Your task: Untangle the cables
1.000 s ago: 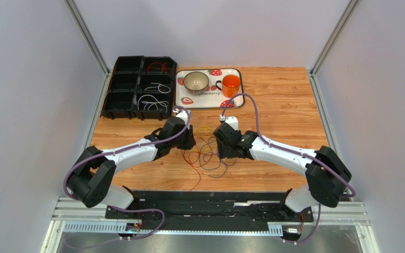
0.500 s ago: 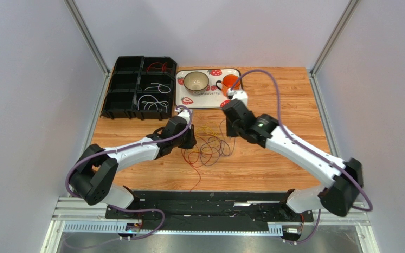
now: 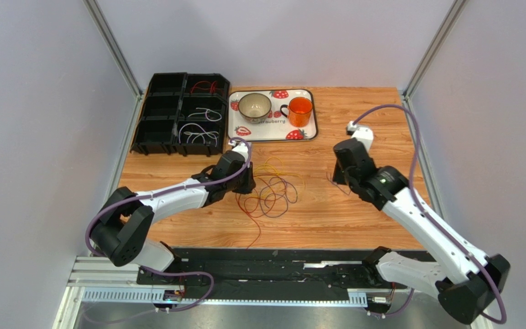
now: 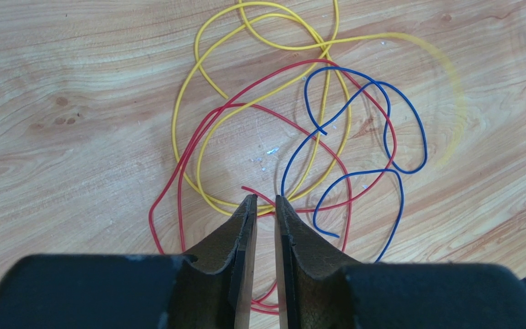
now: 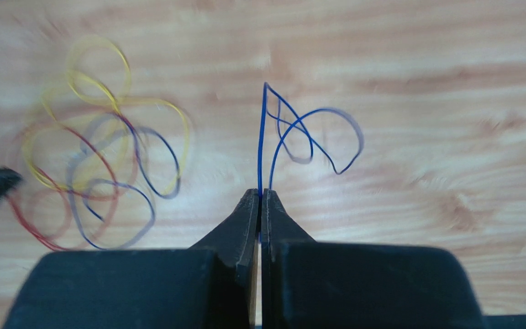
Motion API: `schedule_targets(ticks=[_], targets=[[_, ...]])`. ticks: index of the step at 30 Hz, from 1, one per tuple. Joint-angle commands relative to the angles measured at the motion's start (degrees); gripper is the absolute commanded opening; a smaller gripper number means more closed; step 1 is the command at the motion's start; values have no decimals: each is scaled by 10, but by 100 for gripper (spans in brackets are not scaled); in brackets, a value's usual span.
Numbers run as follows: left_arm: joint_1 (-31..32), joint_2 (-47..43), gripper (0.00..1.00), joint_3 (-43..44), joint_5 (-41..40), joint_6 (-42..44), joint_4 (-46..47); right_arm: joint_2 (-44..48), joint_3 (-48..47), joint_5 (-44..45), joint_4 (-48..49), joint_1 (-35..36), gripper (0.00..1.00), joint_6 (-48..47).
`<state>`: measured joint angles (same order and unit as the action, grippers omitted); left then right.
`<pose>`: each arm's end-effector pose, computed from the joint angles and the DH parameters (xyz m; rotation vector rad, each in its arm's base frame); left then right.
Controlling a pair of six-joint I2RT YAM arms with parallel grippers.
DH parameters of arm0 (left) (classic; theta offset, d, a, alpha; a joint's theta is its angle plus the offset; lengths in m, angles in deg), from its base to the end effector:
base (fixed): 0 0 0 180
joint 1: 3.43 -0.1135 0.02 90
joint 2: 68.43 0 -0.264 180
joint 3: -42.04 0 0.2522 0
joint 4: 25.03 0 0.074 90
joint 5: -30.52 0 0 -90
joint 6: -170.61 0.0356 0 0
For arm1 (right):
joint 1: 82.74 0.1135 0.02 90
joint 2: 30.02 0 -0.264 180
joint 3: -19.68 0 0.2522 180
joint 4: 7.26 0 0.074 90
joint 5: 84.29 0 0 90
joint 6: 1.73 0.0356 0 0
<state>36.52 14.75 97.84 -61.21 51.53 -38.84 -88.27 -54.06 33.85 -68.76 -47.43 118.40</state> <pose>0.2269 -0.1886 0.1875 0.2075 2.3515 -0.5775 0.1707 0.1003 0.3295 0.1257 2.2546 0.0168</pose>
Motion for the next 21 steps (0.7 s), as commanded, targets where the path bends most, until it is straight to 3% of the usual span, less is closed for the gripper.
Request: schedule_targets(ticks=[1,2,4,5,8,13,17,21], targets=[[7,10,24,30,-8,12,2,-24,56,-77,27,0,0,33],[11,13,24,33,-10,12,-12,-26,60,-82,28,-1,3,34],[15,20,23,42,-26,8,-28,-33,61,-84,27,-1,19,29],[20,23,23,46,-53,-4,-38,-32,59,-84,24,-1,41,27],[29,48,24,73,-91,-20,-81,-14,51,-78,6,-2,64,25],[65,88,24,118,-163,-74,-156,18,44,-74,-18,-1,69,20],[121,94,28,124,-281,-160,-225,45,58,-94,-26,-1,69,30],[126,78,32,99,-296,-218,-235,59,90,-133,-1,-1,68,36]])
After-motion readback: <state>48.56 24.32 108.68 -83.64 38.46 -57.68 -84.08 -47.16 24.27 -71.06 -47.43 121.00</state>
